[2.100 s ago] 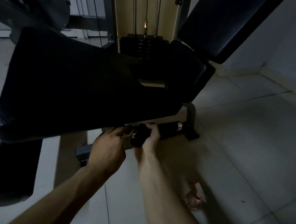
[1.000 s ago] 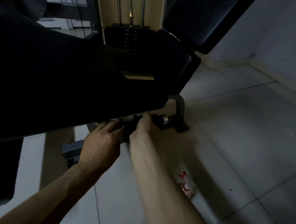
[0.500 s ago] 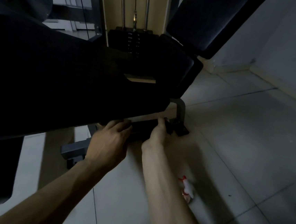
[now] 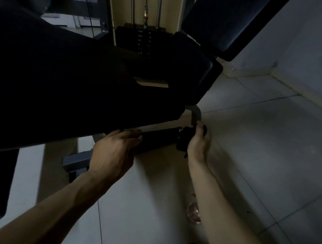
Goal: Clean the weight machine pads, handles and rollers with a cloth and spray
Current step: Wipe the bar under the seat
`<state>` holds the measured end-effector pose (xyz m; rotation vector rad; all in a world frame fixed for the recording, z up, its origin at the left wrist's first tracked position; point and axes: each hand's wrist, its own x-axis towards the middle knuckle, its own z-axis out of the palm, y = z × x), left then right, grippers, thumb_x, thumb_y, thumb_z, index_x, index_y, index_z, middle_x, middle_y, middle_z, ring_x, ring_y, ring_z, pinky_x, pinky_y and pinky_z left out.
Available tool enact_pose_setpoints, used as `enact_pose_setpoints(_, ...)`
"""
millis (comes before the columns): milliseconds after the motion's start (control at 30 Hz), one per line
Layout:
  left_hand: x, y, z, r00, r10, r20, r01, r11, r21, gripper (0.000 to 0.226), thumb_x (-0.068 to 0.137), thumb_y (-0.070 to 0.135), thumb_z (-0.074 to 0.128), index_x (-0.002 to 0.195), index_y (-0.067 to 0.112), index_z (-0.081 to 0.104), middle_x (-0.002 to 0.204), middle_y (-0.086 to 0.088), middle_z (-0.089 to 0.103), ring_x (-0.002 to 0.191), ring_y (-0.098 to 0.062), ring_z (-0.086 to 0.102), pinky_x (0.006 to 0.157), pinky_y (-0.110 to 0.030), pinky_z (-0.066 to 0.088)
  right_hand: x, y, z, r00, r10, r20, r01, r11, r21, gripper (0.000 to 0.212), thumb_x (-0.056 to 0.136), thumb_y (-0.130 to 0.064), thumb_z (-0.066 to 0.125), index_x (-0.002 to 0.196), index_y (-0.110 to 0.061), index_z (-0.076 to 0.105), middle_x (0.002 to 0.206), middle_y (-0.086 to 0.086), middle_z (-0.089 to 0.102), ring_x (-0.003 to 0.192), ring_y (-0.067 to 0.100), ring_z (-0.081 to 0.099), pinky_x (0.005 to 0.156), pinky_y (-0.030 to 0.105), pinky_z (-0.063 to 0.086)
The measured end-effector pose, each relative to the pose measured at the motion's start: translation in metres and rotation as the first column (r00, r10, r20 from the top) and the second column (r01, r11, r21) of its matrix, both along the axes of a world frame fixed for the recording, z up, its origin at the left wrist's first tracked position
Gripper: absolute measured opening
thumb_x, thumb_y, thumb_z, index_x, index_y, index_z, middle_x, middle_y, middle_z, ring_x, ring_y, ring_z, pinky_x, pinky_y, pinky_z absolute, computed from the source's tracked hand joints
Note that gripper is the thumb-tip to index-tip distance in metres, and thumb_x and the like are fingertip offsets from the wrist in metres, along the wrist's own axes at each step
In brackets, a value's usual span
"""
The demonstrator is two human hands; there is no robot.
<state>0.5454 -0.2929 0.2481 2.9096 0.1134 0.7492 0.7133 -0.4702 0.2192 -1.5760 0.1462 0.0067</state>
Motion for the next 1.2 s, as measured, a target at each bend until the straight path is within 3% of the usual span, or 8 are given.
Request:
enact_pose_setpoints(100,0.001,0.001,-0.003,1.0,0.003,0.002,-0.003,1.0,-0.014,0.043,0.079,0.001,0.079,0.12,0.013,0.074,0.124,-0.007,0.072,0.11,-0.031,0.07,0.079,-0.043,0.063,-0.018,0.007,0.017,0.955,-0.027,0.297,0.062,0.992,-0.107,0.035,0.104,-0.047,0.047,0.126,-0.02,0.045,0.125,0.01,0.059,0.11,0.022,0.059,0.092,0.036,0.051)
enact_pose_setpoints(200,0.001,-0.002,-0.004,1.0,0.025,0.01,-0.025,0.999,-0.024,0.044,0.079,0.0,0.08,0.121,0.014,0.074,0.124,-0.007,0.072,0.11,-0.03,0.069,0.079,-0.042,0.062,-0.031,0.033,-0.001,0.834,0.215,0.508,0.085,0.86,-0.504,0.045,0.1,-0.052,0.051,0.119,-0.013,0.063,0.124,0.008,0.058,0.118,0.025,0.053,0.1,0.036,0.043)
enact_pose_setpoints(267,0.0,-0.002,-0.005,1.0,0.017,0.024,-0.016,1.0,-0.016,0.044,0.08,0.001,0.08,0.122,0.014,0.074,0.124,-0.006,0.072,0.11,-0.03,0.069,0.078,-0.041,0.062,-0.028,0.037,-0.009,0.797,0.274,0.538,0.061,0.85,-0.524,0.041,0.101,-0.05,0.053,0.115,-0.015,0.07,0.114,0.004,0.065,0.111,0.022,0.059,0.092,0.037,0.048)
enact_pose_setpoints(400,-0.001,0.0,-0.007,0.999,0.01,0.034,-0.01,1.0,-0.016,0.048,0.08,0.001,0.08,0.126,0.014,0.072,0.127,-0.007,0.071,0.113,-0.031,0.068,0.081,-0.042,0.06,-0.009,0.03,0.014,0.955,0.176,0.24,-0.107,0.955,-0.276,0.038,0.105,-0.043,0.054,0.094,-0.01,0.07,0.082,0.005,0.07,0.074,0.016,0.066,0.061,0.034,0.047)
enact_pose_setpoints(533,-0.012,0.002,-0.006,0.999,-0.027,0.018,0.027,1.0,-0.002,0.058,0.077,-0.004,0.08,0.132,0.011,0.067,0.132,-0.011,0.068,0.119,-0.034,0.066,0.086,-0.047,0.06,-0.007,0.017,-0.009,0.918,-0.081,-0.387,0.193,0.946,0.26,0.065,0.091,-0.069,0.06,0.132,-0.019,0.062,0.114,0.009,0.073,0.095,0.031,0.073,0.06,0.032,0.054)
enact_pose_setpoints(900,-0.051,0.008,0.0,0.989,0.129,0.071,-0.106,0.958,-0.268,0.047,0.085,-0.006,0.073,0.128,0.013,0.07,0.127,-0.01,0.071,0.109,-0.034,0.068,0.084,-0.047,0.059,-0.103,0.104,0.059,0.857,0.141,-0.496,0.098,0.899,0.426,0.044,0.109,-0.033,0.049,0.143,-0.005,0.045,0.124,0.017,0.064,0.106,0.034,0.067,0.089,0.04,0.058)
enact_pose_setpoints(1133,-0.079,0.01,-0.018,0.946,0.288,-0.152,-0.309,0.65,-0.694,0.029,0.101,0.007,0.054,0.118,0.023,0.071,0.113,-0.004,0.075,0.083,-0.016,0.071,0.077,-0.046,0.063,-0.157,0.124,0.044,0.785,0.328,-0.526,-0.157,0.926,0.342,0.05,0.103,-0.038,0.06,0.141,-0.009,0.047,0.126,0.015,0.063,0.112,0.033,0.065,0.094,0.045,0.057)
enact_pose_setpoints(1200,-0.079,0.005,-0.018,0.939,0.227,-0.26,-0.327,0.347,-0.879,0.019,0.105,0.017,0.051,0.112,0.026,0.067,0.118,-0.01,0.072,0.095,-0.019,0.07,0.084,-0.047,0.061,-0.163,0.111,0.04,0.755,0.37,-0.542,-0.233,0.923,0.305,0.05,0.1,-0.045,0.063,0.138,-0.017,0.047,0.124,0.013,0.063,0.109,0.033,0.064,0.091,0.045,0.056)
